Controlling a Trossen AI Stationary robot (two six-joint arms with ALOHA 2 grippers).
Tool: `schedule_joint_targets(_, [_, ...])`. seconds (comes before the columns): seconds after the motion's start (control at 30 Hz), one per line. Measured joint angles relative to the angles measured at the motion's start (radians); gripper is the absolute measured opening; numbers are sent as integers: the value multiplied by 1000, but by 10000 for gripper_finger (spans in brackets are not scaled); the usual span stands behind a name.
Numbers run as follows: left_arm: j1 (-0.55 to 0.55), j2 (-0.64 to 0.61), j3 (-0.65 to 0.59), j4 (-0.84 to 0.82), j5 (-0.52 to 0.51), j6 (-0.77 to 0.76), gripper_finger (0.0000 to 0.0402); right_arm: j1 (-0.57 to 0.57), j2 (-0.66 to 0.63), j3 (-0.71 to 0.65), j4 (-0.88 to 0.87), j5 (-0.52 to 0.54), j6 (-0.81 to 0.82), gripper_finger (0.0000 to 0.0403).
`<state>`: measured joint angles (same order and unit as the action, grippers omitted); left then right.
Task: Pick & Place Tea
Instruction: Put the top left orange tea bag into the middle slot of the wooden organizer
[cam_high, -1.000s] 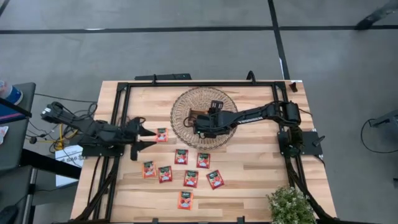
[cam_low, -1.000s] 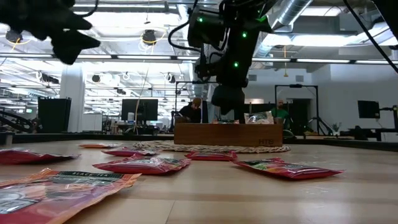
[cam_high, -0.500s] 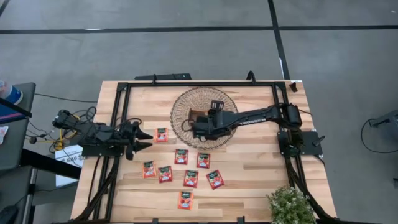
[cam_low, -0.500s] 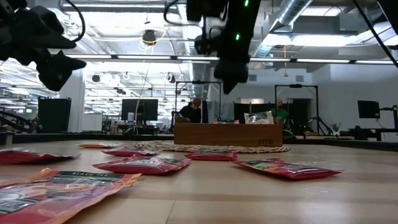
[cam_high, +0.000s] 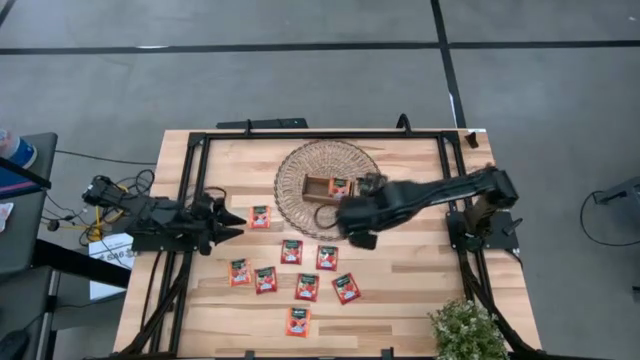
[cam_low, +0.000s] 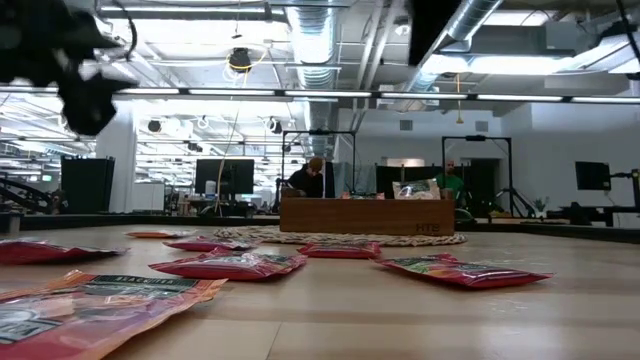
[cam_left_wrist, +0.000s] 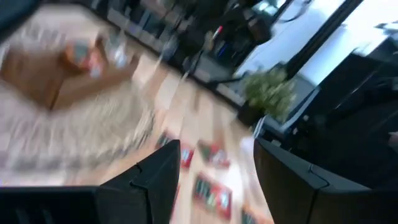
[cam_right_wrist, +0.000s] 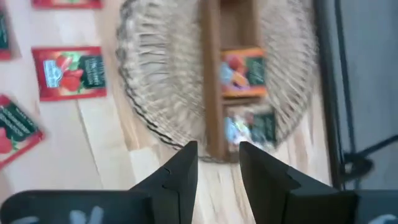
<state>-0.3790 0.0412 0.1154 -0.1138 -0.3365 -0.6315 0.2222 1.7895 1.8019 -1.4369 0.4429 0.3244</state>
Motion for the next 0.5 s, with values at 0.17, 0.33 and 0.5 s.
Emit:
schedule_joint_targets(0.17, [0,159,178,-26,-28,123,196,1,-133,-2,-50,36,105,111])
schedule_joint_targets(0.33, [0,468,441,-299,-132,122,196,24,-322,-112,-29,142,223,111])
schedule_joint_targets(0.5, [0,789,648,-590,-150,17,196,60,-547,-348,143,229,312,111])
